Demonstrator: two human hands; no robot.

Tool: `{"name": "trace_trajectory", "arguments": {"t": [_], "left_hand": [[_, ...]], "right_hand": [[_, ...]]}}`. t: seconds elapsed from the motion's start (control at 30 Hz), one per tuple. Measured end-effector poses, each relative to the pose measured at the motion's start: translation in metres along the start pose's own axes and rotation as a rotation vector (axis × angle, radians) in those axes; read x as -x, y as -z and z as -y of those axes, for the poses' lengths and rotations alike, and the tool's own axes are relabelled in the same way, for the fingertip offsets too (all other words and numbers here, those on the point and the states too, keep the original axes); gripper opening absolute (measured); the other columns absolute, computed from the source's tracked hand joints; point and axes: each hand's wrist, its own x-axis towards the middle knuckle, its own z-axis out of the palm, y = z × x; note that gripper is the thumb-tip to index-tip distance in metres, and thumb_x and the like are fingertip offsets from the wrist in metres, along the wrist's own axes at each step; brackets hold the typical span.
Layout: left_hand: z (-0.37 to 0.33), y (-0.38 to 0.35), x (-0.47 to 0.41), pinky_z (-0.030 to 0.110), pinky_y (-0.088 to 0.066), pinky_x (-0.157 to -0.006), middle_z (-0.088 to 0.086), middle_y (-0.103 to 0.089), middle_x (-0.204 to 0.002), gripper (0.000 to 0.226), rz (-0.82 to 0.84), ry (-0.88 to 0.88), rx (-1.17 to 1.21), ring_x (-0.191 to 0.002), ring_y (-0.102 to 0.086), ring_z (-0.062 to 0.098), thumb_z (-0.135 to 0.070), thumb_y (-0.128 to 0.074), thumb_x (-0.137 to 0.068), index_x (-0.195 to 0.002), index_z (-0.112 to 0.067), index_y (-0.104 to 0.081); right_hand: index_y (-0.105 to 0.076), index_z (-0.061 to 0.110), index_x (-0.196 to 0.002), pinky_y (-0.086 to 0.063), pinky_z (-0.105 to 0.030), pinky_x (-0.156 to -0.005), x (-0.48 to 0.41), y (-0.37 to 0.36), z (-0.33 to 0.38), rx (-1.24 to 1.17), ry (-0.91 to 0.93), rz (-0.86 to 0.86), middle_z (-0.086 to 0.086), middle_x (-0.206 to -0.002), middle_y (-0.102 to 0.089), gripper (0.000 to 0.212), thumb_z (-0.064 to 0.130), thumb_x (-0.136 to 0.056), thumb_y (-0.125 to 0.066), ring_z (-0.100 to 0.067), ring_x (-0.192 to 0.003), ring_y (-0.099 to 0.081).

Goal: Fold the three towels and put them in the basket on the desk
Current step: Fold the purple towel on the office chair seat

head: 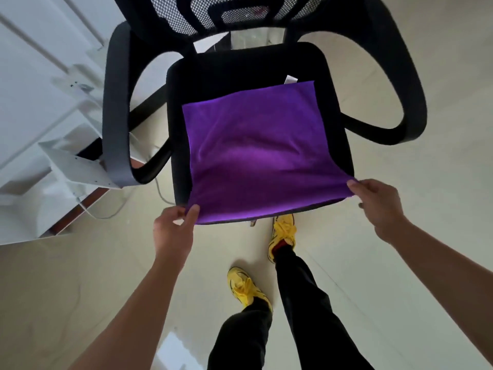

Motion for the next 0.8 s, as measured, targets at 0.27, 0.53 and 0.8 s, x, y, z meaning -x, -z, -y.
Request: {"name": "trace_trajectory", "arguments": {"t": [0.27, 0.53, 0.8], "left_hand": [[-0.027, 0.035, 0.028, 0.036, -0.048, -0.069, 0.003, -0.061, -0.066, 0.023, 0.112, 0.149, 0.308, -0.068, -0.054, 0.019, -0.027, -0.075, -0.079, -0.065, -0.014, -0.063], [0.029, 0.019, 0.043, 0.036, -0.051, -0.076, 0.005, -0.066, -0.072, 0.020, 0.162, 0.356, 0.197, -0.062, -0.055, 0.023, -0.016, -0.073, -0.081, -0.096, -0.006, -0.065], [0.049, 0.010, 0.052, 0.042, -0.055, -0.072, 0.018, -0.065, -0.085, 0.023, 0.171, 0.492, 0.195, -0.056, -0.060, 0.027, -0.002, -0.078, -0.073, -0.088, -0.003, -0.062]], "right_hand": [[-0.071, 0.019, -0.094, -0.046, -0.032, -0.066, 0.027, 0.027, 0.022, -0.013, 0.011, -0.102, -0.003, -0.091, -0.066, 0.016, 0.031, -0.083, -0.073, -0.020, -0.072, -0.057], [-0.067, 0.014, -0.093, -0.057, -0.043, -0.076, 0.035, 0.026, -0.030, 0.037, -0.137, 0.035, -0.013, -0.092, -0.070, 0.010, 0.018, -0.086, -0.072, -0.020, -0.061, -0.072], [-0.065, 0.005, -0.101, -0.061, -0.033, -0.064, 0.040, 0.025, -0.055, -0.126, -0.311, 0.000, -0.020, -0.089, -0.068, 0.025, 0.008, -0.079, -0.077, -0.027, -0.064, -0.068]]}}
